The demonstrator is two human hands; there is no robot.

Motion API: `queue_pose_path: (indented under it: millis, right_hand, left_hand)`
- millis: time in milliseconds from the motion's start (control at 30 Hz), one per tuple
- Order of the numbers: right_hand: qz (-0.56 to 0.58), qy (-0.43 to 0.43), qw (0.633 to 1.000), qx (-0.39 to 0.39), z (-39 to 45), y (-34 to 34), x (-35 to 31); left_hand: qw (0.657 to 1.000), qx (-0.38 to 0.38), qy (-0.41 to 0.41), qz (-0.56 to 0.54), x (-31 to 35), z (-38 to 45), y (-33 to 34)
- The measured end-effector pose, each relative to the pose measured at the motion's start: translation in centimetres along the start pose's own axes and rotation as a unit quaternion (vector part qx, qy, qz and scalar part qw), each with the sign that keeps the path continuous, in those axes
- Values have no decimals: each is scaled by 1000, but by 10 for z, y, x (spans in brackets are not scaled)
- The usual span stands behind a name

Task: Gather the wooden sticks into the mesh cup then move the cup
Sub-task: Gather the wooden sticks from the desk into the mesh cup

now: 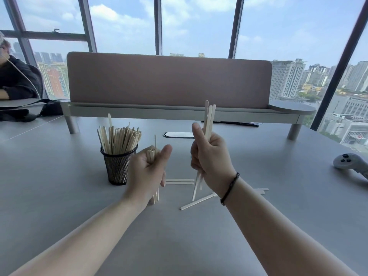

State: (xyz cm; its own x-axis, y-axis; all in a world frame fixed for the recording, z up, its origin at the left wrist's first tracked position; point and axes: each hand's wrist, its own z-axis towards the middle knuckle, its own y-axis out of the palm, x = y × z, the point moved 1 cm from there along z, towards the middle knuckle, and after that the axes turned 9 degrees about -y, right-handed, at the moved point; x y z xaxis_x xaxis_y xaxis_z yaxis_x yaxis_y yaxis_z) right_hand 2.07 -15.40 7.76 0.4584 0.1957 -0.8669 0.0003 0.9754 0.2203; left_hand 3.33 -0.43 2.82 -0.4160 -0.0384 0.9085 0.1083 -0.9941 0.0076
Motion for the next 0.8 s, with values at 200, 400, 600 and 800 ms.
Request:
queue_pose_path:
  millis: [200,400,600,800]
  right_hand:
    - [-35,35,999,2,-9,-3,24]
    - [-75,52,995,-31,-20,-3,32]
    - [-42,87,995,-24,-19,-3,29]
    - [8,139,990,-7,-18,0,30]
  left_hand:
    - [1000,-17,-23,10,-4,-1,1]
    - [998,-19,-52,4,-3,-3,2]
    - [994,10,-94,-48,4,-3,4]
    - [977,-2,-191,-95,14,-1,2]
